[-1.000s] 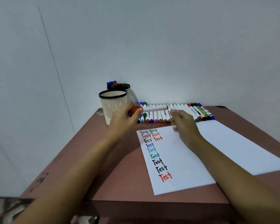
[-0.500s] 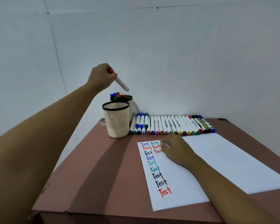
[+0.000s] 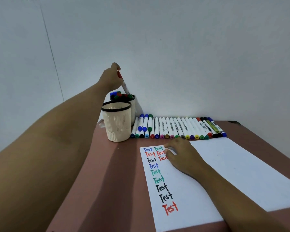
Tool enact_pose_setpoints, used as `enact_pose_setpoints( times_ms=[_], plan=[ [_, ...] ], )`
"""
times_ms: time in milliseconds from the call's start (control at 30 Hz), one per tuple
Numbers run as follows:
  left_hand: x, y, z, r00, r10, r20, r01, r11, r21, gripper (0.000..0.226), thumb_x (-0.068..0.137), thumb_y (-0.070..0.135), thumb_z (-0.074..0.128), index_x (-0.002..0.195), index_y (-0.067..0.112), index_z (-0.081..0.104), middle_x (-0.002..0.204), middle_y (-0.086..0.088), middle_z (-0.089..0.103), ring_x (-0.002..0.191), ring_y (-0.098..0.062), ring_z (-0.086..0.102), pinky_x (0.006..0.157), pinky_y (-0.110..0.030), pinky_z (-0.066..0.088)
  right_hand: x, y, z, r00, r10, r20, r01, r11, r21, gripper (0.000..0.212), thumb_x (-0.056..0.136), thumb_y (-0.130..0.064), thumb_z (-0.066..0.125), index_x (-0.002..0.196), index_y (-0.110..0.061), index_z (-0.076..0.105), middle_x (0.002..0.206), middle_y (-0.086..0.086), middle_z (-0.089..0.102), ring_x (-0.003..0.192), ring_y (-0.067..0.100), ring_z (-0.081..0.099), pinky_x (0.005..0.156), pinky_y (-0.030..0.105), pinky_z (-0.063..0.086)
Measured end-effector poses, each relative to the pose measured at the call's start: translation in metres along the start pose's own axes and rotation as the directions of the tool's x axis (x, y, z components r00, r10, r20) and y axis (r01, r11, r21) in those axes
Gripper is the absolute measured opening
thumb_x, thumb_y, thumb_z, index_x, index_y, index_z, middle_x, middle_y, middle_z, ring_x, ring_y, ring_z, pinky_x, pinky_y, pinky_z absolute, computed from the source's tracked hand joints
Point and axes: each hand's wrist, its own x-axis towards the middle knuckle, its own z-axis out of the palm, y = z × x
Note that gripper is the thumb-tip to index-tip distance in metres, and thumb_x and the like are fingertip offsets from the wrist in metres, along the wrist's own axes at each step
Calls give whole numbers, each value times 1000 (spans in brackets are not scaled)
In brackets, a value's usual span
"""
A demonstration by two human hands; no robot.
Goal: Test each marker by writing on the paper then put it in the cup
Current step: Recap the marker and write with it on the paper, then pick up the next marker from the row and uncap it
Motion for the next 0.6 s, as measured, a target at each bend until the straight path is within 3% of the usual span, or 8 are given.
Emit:
enact_pose_setpoints(
  times_ms=[67,133,267,400,600],
  plan=[
    [0,0,8,1000,22,-3,-22,1000,17,37,88,6,51,123,8,38,100,-16,55,75,-26,51,63,-32,43,0,0,0,1000,4,1,-4,1000,-2,33,95,-31,52,126,-20,59,131,2,52,122,16,44,100,28,37],
    [0,-2,17,1000,25,12,-25,999,47,29,86,7,54,114,11,44,98,-11,58,73,-27,56,70,-36,49,1,0,0,1000,7,0,-7,1000,-7,34,95,-31,52,126,-21,59,132,2,52,123,16,44,101,29,37],
    [1,-7,32,999,24,45,-30,990,138,20,88,14,50,104,15,62,109,-5,64,100,-24,57,94,-44,45,1,0,0,1000,12,7,-12,1000,-17,34,96,-32,51,127,-21,58,133,2,51,124,17,42,102,30,37],
    [0,-12,41,962,25,271,-108,948,299,31,95,23,43,114,12,64,125,-5,60,116,-27,50,100,-41,40,1,0,0,1000,14,11,-13,1000,-27,35,96,-32,50,128,-21,57,135,1,49,125,17,41,102,30,36],
    [-3,-13,40,967,66,245,-140,944,299,35,96,24,39,124,11,57,133,-7,54,123,-26,45,104,-42,36,1,0,0,1000,7,6,-7,1000,-24,34,96,-31,50,127,-20,58,133,2,50,124,16,42,102,30,37]
  ],
)
